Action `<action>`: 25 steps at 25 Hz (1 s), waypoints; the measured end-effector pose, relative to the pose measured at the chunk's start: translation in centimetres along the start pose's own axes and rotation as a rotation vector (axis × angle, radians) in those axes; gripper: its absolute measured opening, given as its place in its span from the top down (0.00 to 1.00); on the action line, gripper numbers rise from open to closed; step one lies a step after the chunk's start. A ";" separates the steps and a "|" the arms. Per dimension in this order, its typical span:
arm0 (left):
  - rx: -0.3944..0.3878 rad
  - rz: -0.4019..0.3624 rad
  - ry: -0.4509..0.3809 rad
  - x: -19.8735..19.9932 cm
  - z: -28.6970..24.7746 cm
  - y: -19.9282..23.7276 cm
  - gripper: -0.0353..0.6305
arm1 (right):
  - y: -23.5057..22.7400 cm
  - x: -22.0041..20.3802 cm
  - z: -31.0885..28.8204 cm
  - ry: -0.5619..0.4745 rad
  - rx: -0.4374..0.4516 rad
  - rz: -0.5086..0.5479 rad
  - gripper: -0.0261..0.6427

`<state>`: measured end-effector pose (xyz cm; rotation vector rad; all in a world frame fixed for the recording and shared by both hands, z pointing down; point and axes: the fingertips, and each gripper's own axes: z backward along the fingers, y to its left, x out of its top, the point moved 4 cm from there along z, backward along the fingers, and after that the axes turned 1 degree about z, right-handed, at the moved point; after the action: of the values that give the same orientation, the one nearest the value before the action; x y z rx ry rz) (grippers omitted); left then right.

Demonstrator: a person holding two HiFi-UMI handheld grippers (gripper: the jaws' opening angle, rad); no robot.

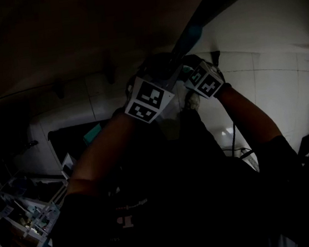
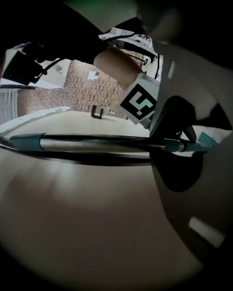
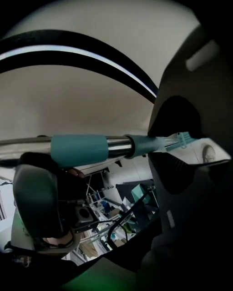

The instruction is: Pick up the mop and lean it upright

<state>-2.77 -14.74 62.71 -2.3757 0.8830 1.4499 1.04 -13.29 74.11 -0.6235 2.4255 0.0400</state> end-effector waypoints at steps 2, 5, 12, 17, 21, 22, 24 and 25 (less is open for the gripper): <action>0.004 0.005 0.029 -2.0 -0.9 0.2 0.81 | 0.1 -1.2 -2.0 0.022 -0.001 -0.011 0.78; 0.019 0.045 0.023 -4.4 -1.9 0.9 0.81 | 0.0 -2.6 -4.3 0.020 -0.010 -0.036 0.78; 0.073 0.083 -0.032 -4.2 -3.0 3.9 0.81 | -2.2 -1.5 -5.7 -0.059 -0.028 -0.074 0.78; 0.064 0.076 -0.019 -3.9 -3.3 3.8 0.81 | -2.2 -1.5 -5.5 -0.062 -0.035 -0.100 0.78; 0.065 0.051 0.008 -3.4 -4.1 3.5 0.80 | -2.7 -1.7 -5.2 -0.065 -0.061 -0.109 0.77; 0.064 0.046 0.013 -3.3 -4.3 3.5 0.80 | -2.8 -1.7 -5.2 -0.067 -0.065 -0.110 0.77; 0.060 0.040 0.024 -3.2 -4.8 3.3 0.80 | -3.0 -1.9 -5.0 -0.069 -0.074 -0.118 0.77; 0.056 0.038 0.029 -3.1 -5.1 3.1 0.80 | -3.1 -2.1 -4.9 -0.070 -0.079 -0.124 0.77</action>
<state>-1.96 -18.49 68.20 -2.3575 0.9676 1.3885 1.07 -16.01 79.62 -0.7936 2.3226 0.1046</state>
